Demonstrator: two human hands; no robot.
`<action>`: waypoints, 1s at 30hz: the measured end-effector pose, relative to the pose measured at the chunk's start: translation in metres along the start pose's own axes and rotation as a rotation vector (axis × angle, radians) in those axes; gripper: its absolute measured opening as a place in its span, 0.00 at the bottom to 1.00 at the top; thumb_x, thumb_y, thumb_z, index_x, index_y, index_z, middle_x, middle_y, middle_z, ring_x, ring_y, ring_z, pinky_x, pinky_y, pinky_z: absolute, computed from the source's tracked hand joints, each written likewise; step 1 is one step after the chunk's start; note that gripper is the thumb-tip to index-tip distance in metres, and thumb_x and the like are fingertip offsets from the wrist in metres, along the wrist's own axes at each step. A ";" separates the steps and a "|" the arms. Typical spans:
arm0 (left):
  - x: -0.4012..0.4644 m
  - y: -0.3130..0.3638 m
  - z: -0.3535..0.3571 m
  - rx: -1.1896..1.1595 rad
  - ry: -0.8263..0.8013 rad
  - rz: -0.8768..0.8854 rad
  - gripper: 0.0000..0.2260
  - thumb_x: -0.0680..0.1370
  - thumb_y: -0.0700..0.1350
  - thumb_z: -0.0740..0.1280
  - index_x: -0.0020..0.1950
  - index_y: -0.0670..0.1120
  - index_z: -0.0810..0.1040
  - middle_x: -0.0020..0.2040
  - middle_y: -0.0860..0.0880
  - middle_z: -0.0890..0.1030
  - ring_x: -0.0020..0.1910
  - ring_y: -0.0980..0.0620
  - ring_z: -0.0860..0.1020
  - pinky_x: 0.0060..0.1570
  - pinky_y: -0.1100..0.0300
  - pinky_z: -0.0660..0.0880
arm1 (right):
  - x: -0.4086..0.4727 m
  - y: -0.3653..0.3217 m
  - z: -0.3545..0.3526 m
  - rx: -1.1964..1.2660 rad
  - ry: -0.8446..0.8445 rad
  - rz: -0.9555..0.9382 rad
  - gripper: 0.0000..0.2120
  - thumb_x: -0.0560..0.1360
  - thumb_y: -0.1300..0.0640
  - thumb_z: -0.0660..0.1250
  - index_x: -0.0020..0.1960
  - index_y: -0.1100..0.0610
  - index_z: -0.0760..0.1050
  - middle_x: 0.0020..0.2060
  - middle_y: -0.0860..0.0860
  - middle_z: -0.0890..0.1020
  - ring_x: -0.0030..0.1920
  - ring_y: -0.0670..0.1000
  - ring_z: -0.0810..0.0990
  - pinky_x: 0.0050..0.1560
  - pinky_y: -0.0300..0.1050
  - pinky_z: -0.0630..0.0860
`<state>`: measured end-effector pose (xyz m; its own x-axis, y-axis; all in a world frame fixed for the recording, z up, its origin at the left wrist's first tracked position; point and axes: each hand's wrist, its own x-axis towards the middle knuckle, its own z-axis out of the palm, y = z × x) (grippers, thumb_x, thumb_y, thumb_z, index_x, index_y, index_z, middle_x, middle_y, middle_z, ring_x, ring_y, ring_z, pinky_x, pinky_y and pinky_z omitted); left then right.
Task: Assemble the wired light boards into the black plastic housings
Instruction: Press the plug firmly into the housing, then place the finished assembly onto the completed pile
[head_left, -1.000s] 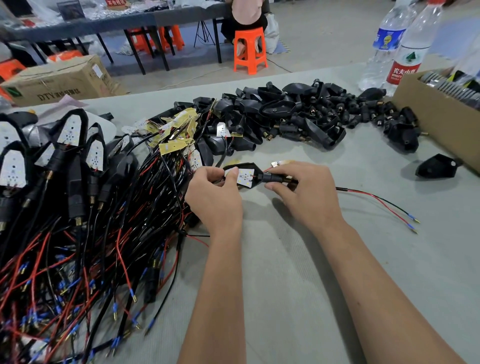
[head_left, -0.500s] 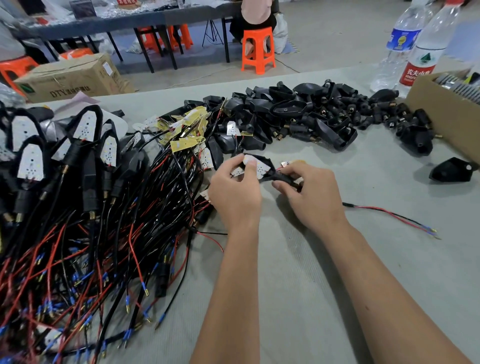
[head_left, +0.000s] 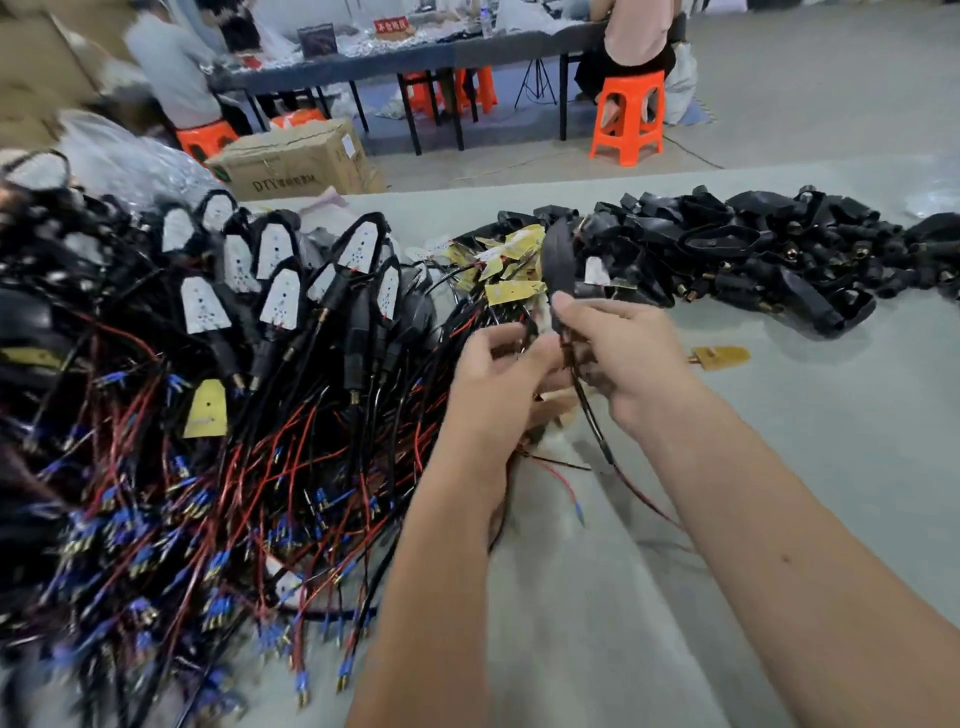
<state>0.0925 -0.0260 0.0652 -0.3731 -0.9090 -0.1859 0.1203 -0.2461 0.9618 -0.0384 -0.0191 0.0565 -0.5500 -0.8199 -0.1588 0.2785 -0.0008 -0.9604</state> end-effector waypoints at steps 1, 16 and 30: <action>-0.005 0.010 -0.019 0.021 0.038 0.025 0.13 0.82 0.47 0.69 0.65 0.45 0.75 0.52 0.41 0.86 0.40 0.48 0.85 0.37 0.56 0.83 | 0.001 -0.002 0.019 -0.007 -0.025 -0.015 0.10 0.75 0.55 0.78 0.48 0.62 0.84 0.30 0.51 0.80 0.22 0.45 0.73 0.24 0.36 0.69; -0.019 0.052 -0.173 0.975 0.917 0.225 0.07 0.77 0.53 0.72 0.48 0.50 0.86 0.44 0.48 0.85 0.51 0.42 0.82 0.47 0.56 0.71 | 0.014 0.006 0.213 -1.304 -0.139 -0.797 0.23 0.83 0.40 0.61 0.71 0.52 0.73 0.69 0.51 0.75 0.73 0.58 0.64 0.65 0.55 0.72; 0.000 0.030 -0.077 0.764 0.719 0.572 0.03 0.76 0.40 0.70 0.48 0.47 0.82 0.45 0.50 0.82 0.45 0.51 0.80 0.50 0.60 0.74 | 0.011 0.028 0.100 -1.118 0.293 -0.539 0.16 0.79 0.49 0.68 0.63 0.57 0.76 0.61 0.58 0.75 0.64 0.60 0.71 0.59 0.52 0.72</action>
<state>0.1673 -0.0589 0.0782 0.1859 -0.8614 0.4727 -0.5674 0.2987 0.7674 0.0420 -0.0850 0.0511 -0.5784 -0.7098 0.4020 -0.7668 0.3049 -0.5649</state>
